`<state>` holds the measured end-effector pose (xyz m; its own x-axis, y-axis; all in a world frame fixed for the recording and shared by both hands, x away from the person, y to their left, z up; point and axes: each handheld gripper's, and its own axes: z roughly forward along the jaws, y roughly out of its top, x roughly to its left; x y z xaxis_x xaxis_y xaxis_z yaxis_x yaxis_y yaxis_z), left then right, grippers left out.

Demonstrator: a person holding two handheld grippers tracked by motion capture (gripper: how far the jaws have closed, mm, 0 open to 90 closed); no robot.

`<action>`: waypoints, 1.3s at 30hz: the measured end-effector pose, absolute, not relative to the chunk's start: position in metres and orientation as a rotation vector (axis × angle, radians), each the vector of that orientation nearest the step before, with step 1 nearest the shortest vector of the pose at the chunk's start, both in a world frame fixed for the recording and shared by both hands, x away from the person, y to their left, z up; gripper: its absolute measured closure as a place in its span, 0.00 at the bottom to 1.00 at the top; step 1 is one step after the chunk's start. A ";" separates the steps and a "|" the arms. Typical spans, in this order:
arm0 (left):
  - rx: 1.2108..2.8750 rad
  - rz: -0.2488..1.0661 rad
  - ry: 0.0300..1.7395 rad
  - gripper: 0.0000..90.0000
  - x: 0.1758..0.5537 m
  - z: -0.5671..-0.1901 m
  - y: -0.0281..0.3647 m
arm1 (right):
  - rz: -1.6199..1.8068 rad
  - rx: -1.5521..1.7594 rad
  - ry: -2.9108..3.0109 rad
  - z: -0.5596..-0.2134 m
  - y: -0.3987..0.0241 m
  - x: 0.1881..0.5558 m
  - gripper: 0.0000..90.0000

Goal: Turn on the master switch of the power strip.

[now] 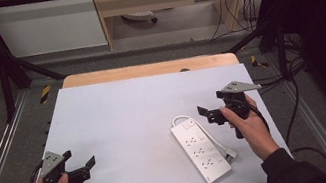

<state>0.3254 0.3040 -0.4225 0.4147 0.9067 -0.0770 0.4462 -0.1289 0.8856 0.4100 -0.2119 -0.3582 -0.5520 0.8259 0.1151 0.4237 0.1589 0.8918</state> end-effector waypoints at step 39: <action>1.719 0.617 1.174 0.09 0.323 -0.420 0.308 | 1.392 1.266 1.815 -0.405 -0.304 0.342 0.06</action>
<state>0.3229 0.3075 -0.4202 0.4158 0.9045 -0.0944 0.4355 -0.1069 0.8938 0.3423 -0.3036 -0.4053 -0.4268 0.8948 0.1312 0.3587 0.0343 0.9328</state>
